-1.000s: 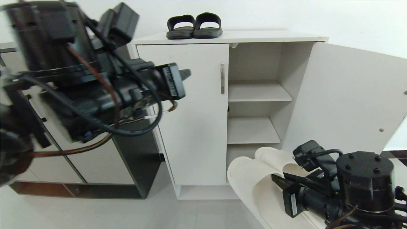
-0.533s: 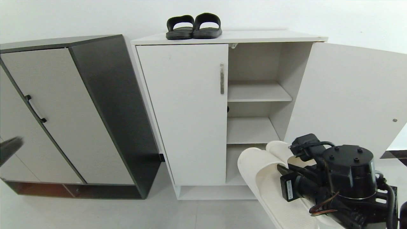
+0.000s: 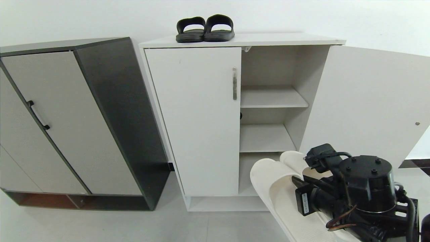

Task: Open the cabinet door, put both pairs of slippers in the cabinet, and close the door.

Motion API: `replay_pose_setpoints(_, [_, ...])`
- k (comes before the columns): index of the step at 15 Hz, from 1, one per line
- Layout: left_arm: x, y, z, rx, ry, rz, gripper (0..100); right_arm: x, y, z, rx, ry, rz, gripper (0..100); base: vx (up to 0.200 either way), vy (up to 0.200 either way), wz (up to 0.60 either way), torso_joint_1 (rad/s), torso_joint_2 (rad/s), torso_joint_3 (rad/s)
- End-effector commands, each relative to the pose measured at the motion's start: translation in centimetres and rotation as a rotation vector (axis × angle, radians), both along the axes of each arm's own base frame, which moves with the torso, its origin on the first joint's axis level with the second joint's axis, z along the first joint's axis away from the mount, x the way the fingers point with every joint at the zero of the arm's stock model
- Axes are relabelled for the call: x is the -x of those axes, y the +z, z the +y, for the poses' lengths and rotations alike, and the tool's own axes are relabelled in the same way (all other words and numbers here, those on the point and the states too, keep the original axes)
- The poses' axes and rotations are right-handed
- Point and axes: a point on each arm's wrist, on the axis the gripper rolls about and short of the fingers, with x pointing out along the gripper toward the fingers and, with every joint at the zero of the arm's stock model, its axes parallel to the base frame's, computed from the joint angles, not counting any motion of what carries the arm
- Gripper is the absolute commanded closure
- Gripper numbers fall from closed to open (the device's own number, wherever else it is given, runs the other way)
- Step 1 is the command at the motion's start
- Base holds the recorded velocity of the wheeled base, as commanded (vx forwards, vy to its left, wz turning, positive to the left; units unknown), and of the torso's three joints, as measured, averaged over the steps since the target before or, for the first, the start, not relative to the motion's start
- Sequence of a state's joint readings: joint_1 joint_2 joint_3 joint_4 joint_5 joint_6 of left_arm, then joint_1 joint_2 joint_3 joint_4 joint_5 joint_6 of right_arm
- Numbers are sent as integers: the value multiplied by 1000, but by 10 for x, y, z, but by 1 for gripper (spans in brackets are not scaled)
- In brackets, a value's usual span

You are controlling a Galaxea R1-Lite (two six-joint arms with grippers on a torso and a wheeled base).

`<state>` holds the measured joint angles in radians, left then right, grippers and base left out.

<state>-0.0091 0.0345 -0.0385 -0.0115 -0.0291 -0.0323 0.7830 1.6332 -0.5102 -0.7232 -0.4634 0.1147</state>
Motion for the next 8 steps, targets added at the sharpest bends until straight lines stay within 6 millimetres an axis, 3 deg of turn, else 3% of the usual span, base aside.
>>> replay_pose_setpoints(1, [0,-8,-1,-31,-10,-12,100,2,-1,4,5,17,3,100,0,0,0,0,0,0])
replay_pose_setpoints(4, [0,-9,0,-45,-1,-9,100,5,-2,10,-7,42,-10,100,0,0,0,0,0,0])
replay_pose_setpoints(6, [0,-13,3,-81,131,21,100,6,-5,11,-4,45,-9,100,0,0,0,0,0,0])
replay_pose_setpoints(8, [0,-13,1,-84,62,19,100,6,-8,13,1,48,-5,100,0,0,0,0,0,0])
